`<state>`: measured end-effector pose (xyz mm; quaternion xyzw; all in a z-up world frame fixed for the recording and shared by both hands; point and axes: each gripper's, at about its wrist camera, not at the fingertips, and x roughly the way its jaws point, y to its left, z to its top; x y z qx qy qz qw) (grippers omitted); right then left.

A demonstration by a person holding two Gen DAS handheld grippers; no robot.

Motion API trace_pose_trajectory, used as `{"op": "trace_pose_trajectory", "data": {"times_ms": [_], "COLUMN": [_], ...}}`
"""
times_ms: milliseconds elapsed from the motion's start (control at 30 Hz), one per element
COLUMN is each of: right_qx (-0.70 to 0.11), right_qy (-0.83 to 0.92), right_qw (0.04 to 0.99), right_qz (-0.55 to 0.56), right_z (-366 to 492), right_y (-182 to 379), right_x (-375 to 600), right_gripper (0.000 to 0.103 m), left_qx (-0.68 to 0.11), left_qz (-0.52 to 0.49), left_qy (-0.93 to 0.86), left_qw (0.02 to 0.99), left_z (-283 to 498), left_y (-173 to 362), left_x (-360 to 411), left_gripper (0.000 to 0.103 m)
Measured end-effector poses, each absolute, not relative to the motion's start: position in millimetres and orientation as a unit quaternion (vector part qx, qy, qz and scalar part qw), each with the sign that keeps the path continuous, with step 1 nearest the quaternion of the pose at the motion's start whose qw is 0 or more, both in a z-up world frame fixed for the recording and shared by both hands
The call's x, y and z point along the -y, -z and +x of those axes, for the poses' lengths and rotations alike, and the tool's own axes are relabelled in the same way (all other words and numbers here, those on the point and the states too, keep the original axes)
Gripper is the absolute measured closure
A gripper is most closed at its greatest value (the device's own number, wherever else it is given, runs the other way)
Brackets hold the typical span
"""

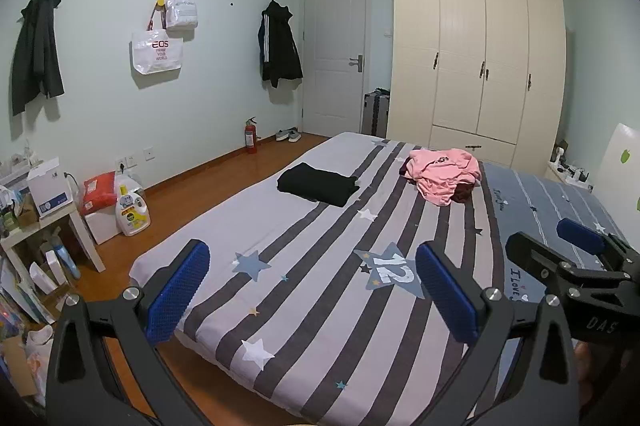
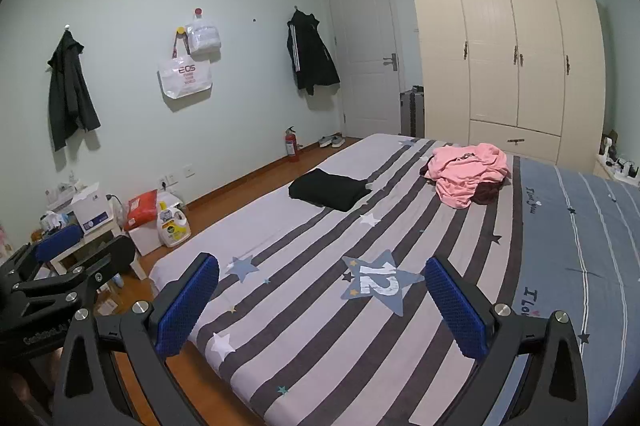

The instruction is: Fold clothes

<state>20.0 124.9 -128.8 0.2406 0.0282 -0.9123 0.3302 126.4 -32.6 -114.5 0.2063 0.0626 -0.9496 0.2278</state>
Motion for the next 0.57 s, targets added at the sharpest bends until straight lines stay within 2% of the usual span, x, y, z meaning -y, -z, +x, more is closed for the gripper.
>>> {"op": "trace_pose_trajectory", "data": {"times_ms": [567], "right_qx": [-0.03], "right_qy": [0.911], "right_qw": [0.338], "right_qz": [0.234], "right_z": [21.8], "right_y": [125.8], "right_x": [-119.3], "right_gripper": [0.001], "left_qx": [-0.058], "left_qz": [0.198], "left_qy": [0.95], "left_qw": [0.234], "left_z": [131.5], "left_y": [113.8], "left_x": [34.8], "left_gripper": [0.001]}}
